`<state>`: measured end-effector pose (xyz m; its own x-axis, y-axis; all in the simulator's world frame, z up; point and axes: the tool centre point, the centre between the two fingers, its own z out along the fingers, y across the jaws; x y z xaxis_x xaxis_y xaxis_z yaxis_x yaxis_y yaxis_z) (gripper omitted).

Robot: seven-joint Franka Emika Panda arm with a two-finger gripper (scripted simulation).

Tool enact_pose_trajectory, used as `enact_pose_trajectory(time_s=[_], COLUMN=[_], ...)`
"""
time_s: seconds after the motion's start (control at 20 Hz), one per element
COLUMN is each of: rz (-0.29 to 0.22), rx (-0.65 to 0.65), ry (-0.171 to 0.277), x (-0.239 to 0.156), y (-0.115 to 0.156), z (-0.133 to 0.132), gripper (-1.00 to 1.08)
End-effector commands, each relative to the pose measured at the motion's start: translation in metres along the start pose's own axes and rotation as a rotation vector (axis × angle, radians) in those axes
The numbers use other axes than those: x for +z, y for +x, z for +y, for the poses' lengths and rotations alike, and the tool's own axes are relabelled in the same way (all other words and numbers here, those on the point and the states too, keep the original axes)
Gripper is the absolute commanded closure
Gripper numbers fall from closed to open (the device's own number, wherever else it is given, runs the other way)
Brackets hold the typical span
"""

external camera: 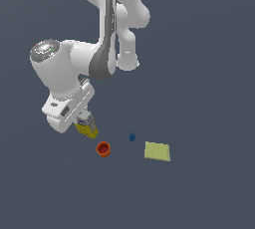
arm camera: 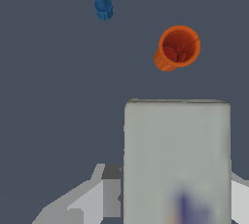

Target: Pick up a designated object from a clutter of objects.

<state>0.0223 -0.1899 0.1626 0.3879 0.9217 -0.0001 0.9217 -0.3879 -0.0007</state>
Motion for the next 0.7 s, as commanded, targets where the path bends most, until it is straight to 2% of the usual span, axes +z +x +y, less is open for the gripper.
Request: enact_pose_trajectory(time_s=[0.0, 0.3, 0.65], rz=[0.000, 0.000, 0.000], rx=[0.000, 0.000, 0.000], ry=[-0.001, -0.001, -0.001], x=[-0.009, -0.045, -0.111], y=[0.000, 0.001, 0.001], z=[-0.003, -0.018, -0.043], gripper=[1.08, 1.08, 1.08])
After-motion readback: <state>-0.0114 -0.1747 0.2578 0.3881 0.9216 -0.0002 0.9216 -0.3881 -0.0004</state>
